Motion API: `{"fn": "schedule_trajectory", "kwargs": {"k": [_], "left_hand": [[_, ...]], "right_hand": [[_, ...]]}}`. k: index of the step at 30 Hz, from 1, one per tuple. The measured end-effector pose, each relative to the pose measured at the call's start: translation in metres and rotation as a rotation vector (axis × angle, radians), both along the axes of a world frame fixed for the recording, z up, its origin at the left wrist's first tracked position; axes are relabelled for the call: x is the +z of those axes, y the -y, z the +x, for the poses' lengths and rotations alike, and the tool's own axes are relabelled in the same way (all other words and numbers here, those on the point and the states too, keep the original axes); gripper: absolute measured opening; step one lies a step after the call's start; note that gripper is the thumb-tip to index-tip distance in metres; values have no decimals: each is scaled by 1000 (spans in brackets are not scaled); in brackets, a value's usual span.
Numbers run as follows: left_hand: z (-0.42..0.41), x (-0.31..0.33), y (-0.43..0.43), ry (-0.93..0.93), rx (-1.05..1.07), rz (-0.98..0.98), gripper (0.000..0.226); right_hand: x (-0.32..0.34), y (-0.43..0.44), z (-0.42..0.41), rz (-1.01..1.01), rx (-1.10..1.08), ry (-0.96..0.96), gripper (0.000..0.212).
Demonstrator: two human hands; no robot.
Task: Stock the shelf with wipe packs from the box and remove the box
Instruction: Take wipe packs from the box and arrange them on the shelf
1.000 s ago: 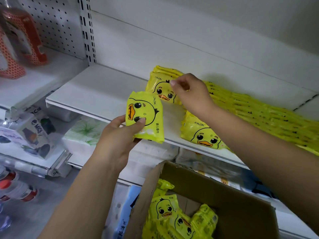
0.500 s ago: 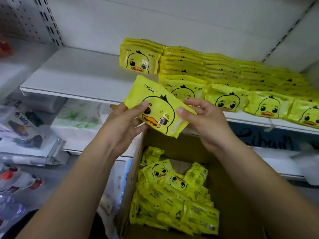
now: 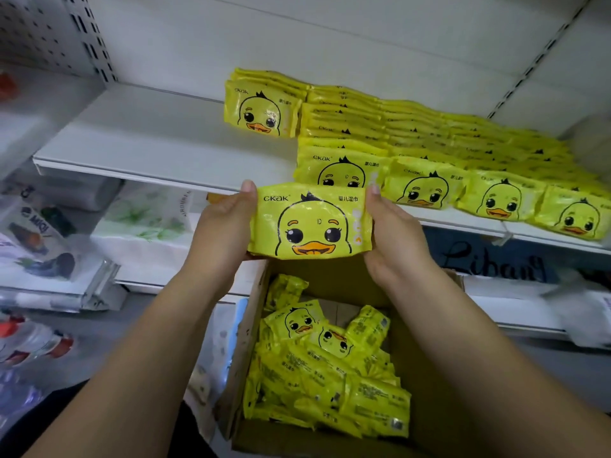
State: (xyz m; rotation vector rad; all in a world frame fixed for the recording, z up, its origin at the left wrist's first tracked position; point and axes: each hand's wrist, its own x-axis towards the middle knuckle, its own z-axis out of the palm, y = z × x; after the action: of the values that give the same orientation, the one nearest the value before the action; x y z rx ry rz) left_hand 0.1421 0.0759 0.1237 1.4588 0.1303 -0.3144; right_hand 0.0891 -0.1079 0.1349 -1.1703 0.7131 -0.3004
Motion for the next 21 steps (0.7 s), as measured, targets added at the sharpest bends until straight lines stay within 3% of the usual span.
{"fn": "schedule_trajectory", "kwargs": {"k": [2, 5, 9, 13, 18, 21], "left_hand": [[1, 2, 1, 19, 63, -23, 37], [7, 4, 0, -57, 158, -164, 33], [16, 2, -5, -164, 202, -333, 34], [22, 4, -13, -200, 232, -456, 39], [28, 9, -22, -238, 114, -618, 55], [25, 5, -25, -254, 16, -571, 54]], "right_hand": [[0, -5, 5, -50, -33, 18, 57], [6, -17, 12, -121, -40, 52, 27], [14, -25, 22, -176, 22, 84, 33], [10, -27, 30, -209, 163, 66, 19], [6, -22, 32, -206, 186, 76, 14], [13, -20, 41, -159, 94, 99, 15]]}}
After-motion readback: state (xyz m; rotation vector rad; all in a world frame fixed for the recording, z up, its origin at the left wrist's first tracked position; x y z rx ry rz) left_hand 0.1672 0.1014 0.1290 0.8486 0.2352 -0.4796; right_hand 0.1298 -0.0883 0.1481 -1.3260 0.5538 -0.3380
